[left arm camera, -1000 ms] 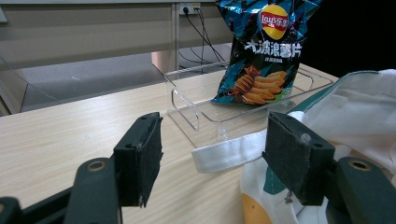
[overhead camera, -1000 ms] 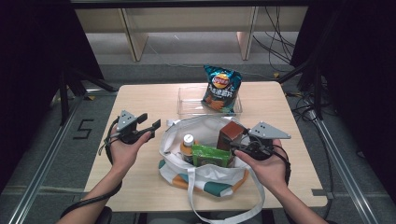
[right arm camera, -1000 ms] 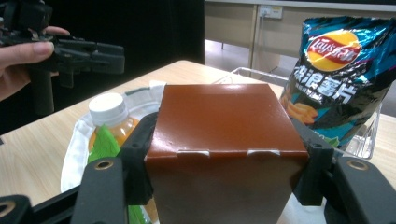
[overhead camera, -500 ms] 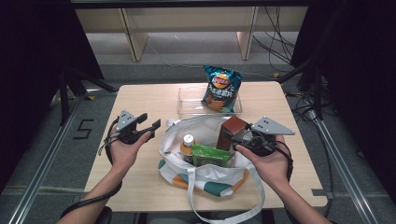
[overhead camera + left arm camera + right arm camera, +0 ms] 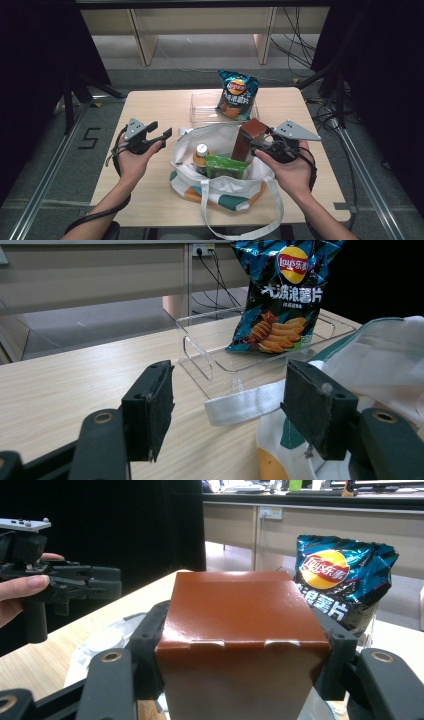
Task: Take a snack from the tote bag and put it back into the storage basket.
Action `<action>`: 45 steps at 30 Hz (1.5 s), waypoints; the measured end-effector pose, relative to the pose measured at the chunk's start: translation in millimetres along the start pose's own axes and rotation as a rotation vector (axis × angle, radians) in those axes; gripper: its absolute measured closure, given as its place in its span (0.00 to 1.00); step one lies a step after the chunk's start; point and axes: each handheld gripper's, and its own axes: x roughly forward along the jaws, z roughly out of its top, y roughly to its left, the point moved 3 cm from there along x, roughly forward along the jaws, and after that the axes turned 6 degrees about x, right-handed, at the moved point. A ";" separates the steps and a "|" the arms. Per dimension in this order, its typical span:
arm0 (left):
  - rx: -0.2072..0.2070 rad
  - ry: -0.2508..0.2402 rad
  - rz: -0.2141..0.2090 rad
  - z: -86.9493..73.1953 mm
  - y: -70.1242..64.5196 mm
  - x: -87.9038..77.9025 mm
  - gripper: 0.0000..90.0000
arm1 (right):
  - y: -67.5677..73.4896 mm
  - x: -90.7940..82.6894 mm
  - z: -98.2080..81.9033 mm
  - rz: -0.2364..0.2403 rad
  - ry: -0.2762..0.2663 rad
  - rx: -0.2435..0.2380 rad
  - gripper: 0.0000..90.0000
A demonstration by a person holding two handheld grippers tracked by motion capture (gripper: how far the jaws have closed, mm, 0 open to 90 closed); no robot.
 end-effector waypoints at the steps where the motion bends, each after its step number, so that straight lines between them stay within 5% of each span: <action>1: 0.001 0.002 0.000 -0.1 0.1 0.1 0.40 | -0.2 0.2 0.7 0.003 0.001 -0.003 0.43; 13: -0.002 0.003 0.001 -0.3 0.1 0.2 0.40 | 0.2 -0.1 12.5 -0.008 -0.022 0.015 0.43; 35: 0.000 0.002 -0.001 -0.3 -0.4 0.2 0.40 | 1.0 8.0 33.6 -0.038 -0.056 -0.025 0.43; 45: 0.001 0.003 0.000 -0.4 -0.5 0.4 0.40 | -0.1 8.0 43.7 -0.045 -0.082 0.000 0.43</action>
